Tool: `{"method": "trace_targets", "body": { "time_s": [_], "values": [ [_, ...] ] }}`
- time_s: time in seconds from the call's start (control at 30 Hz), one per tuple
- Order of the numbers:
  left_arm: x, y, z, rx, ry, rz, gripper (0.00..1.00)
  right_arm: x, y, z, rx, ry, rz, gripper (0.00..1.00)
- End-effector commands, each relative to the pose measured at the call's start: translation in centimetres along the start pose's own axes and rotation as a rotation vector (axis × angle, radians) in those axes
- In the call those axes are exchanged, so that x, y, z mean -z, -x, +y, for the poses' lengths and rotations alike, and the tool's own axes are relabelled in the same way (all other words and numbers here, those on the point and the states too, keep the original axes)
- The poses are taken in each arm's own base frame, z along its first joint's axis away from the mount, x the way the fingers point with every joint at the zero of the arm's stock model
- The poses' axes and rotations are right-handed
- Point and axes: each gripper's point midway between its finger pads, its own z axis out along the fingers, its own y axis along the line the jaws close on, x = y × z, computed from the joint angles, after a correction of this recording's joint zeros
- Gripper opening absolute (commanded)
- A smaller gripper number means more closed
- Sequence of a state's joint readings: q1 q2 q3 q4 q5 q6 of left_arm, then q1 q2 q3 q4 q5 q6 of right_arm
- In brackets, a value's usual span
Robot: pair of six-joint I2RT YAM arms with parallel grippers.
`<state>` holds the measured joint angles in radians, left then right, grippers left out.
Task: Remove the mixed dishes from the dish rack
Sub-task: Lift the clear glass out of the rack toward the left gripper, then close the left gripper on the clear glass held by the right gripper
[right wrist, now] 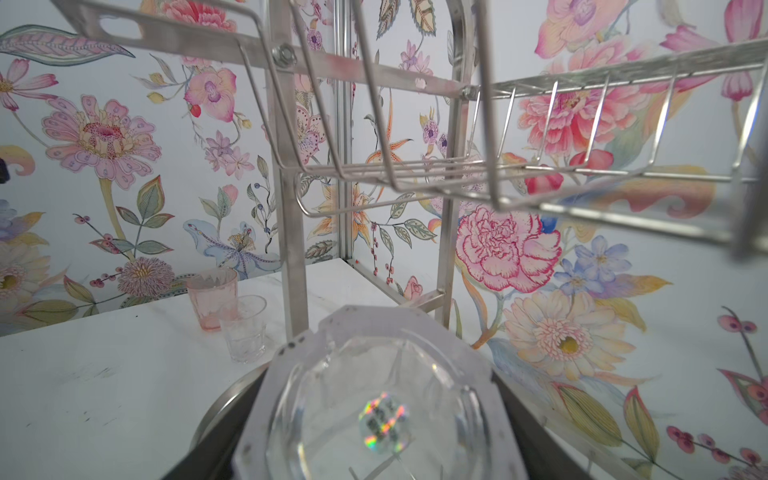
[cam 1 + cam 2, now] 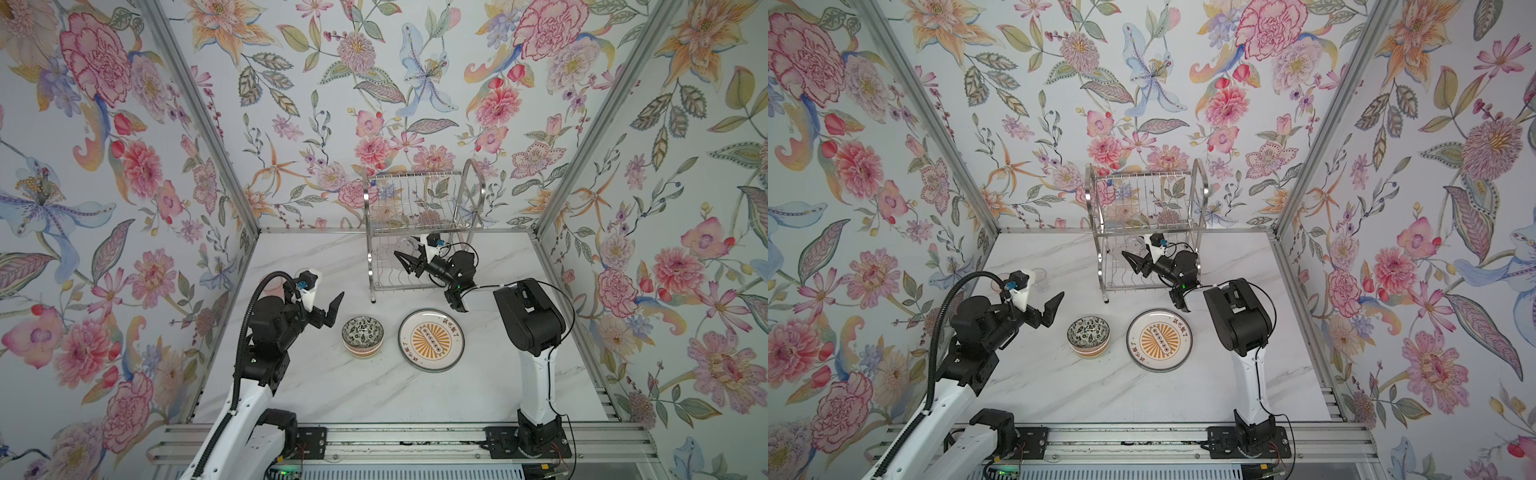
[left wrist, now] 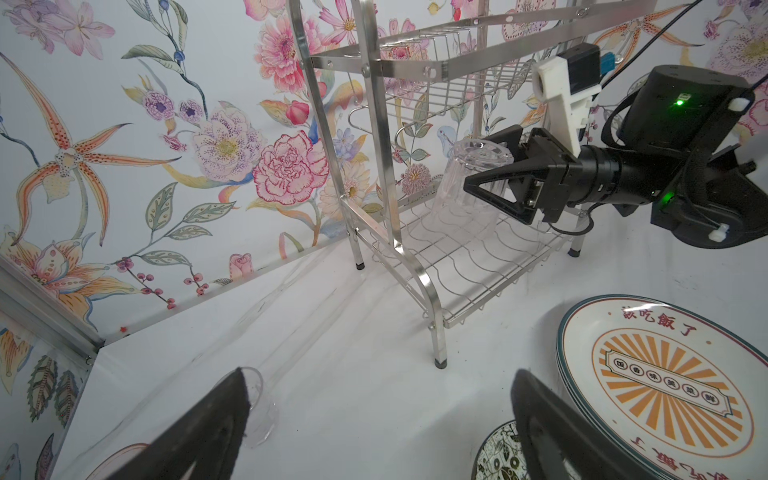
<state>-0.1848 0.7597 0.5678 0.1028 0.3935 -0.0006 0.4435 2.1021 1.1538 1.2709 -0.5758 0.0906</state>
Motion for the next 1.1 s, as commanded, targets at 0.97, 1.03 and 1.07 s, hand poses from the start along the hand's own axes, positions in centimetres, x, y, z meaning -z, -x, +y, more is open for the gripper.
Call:
{"method": "trace_targets", "body": {
  "time_s": [0.97,1.03,1.07],
  "values": [
    [-2.7,4.3,-8.7,-0.129,-0.198,-0.221,0.96,9.9,11.7,8.8,-0.644,-0.029,-0.127,0.00],
    [-3.4,5.0,-10.0,-0.154,-0.215,-0.239,0.94,9.5,11.8,8.4,-0.760,-0.036,-0.107,0.00],
    [-3.7,5.2,-10.8,-0.176,-0.231,-0.244,0.93,9.3,11.7,8.3,-0.817,-0.041,-0.088,0.00]
  ]
}}
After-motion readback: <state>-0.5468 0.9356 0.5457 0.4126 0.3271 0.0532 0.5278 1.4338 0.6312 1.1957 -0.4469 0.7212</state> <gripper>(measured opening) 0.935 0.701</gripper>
